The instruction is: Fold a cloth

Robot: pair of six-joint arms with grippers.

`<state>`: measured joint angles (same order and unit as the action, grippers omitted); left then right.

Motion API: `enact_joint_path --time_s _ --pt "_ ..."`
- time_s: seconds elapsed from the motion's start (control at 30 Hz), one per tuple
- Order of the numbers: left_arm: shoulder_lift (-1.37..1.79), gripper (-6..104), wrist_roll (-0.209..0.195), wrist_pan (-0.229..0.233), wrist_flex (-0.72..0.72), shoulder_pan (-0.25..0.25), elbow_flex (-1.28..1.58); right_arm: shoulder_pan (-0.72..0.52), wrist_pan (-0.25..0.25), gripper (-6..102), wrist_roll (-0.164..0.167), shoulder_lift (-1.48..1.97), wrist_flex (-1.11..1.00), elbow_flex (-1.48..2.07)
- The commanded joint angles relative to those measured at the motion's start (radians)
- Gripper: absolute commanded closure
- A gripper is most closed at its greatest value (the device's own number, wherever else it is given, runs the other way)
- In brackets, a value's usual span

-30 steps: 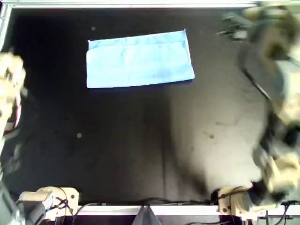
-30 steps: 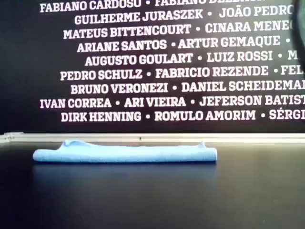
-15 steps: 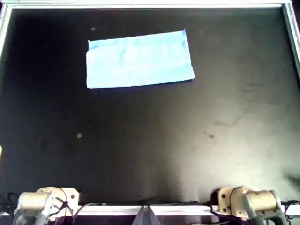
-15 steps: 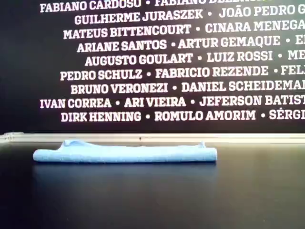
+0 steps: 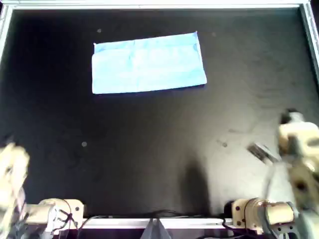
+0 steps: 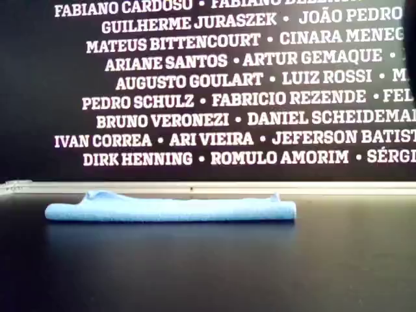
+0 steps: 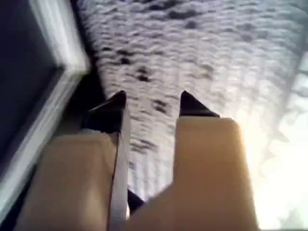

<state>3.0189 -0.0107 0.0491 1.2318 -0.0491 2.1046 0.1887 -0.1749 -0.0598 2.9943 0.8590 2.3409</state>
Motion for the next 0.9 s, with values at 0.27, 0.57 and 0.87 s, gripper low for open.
enact_joint_path --time_s 0.27,0.57,0.87 --pt "0.006 50 0.000 0.003 -0.792 -0.017 0.597 -0.002 -0.012 52 0.051 -0.002 -0.255 0.284" --pt "0.014 49 0.000 0.003 -0.856 -0.100 0.793 0.015 0.005 52 0.044 -0.003 -0.535 0.575" --pt "-0.028 49 0.002 0.003 -0.859 -0.192 0.769 0.023 0.014 52 0.040 -0.063 -0.597 0.557"
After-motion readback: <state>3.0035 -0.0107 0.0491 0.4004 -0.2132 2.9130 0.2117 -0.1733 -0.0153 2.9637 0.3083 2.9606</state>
